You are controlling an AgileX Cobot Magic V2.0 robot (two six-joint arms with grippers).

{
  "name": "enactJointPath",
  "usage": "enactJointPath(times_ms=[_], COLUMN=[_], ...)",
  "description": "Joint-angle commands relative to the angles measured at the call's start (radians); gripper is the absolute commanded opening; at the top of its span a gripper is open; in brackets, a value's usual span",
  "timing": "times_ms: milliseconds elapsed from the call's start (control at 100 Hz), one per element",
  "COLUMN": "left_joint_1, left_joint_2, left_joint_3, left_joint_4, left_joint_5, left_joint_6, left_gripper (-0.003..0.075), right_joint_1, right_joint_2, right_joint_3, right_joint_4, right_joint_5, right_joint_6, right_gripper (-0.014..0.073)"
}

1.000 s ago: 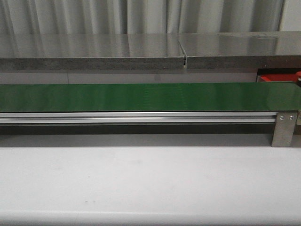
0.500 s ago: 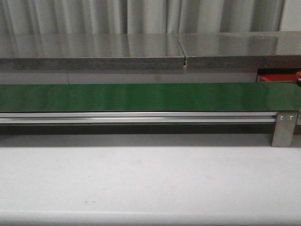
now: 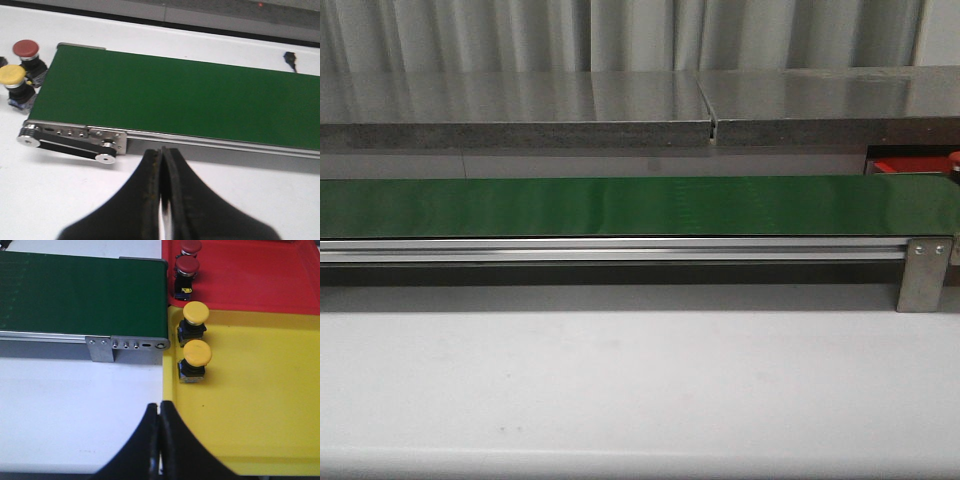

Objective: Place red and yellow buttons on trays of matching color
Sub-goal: 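Move the left gripper over the pile of buttons beside the belt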

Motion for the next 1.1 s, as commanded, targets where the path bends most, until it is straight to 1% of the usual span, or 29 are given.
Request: enactJointPath(times_ms=[0,170,280,350,400,450,500,520,570,640,690,870,1090], left_joint_1=[0.039,0.118,0.151,0.167,0.175,0.188,0.201,0.207,0.221,0.247,0.267,0.347,0.39], left_joint_2=[0.035,0.105,0.151,0.175,0.192,0.21,0.23,0.238,0.261,0.296,0.326,0.473,0.661], left_joint_3=[-0.061,-0.13,-0.158,-0.171,-0.18,-0.193,-0.203,-0.207,-0.219,-0.244,-0.267,-0.398,-0.56], left_joint_4=[0.012,0.016,0.016,0.016,0.016,0.016,0.016,0.016,0.016,0.01,0.01,0.005,-0.012], left_joint_5=[-0.079,-0.055,-0.055,-0.054,-0.051,-0.046,-0.043,-0.043,-0.043,-0.03,-0.006,0.146,0.23], left_joint_6=[-0.018,-0.018,-0.015,-0.015,-0.015,-0.015,-0.015,-0.015,-0.015,-0.015,-0.015,-0.015,-0.015], left_gripper=[-0.002,-0.002,-0.0016,0.0017,0.0066,0.0131,0.0224,0.0249,0.0354,0.0466,0.0507,0.0512,0.0513], right_joint_1=[0.002,0.002,0.002,0.002,0.002,0.002,0.002,0.002,0.002,0.002,0.002,0.002,0.002], right_joint_2=[-0.001,-0.001,-0.001,-0.001,-0.001,-0.001,-0.001,-0.001,-0.001,-0.001,-0.001,-0.001,-0.001], right_joint_3=[-0.028,-0.028,-0.028,-0.028,-0.028,-0.028,-0.028,-0.028,-0.028,-0.028,-0.028,-0.028,-0.028], right_joint_4=[-0.014,-0.014,-0.014,-0.014,-0.014,-0.014,-0.014,-0.014,-0.014,-0.014,-0.014,-0.014,-0.014], right_joint_5=[-0.057,-0.057,-0.057,-0.057,-0.057,-0.057,-0.057,-0.057,-0.057,-0.057,-0.057,-0.057,-0.057], right_joint_6=[-0.002,-0.002,-0.002,-0.002,-0.002,-0.002,-0.002,-0.002,-0.002,-0.002,-0.002,-0.002,-0.002], right_gripper=[-0.0117,-0.0117,-0.0117,-0.0117,-0.0117,-0.0117,-0.0117,-0.0117,-0.0117,-0.0117,-0.0117,-0.0117,-0.0117])
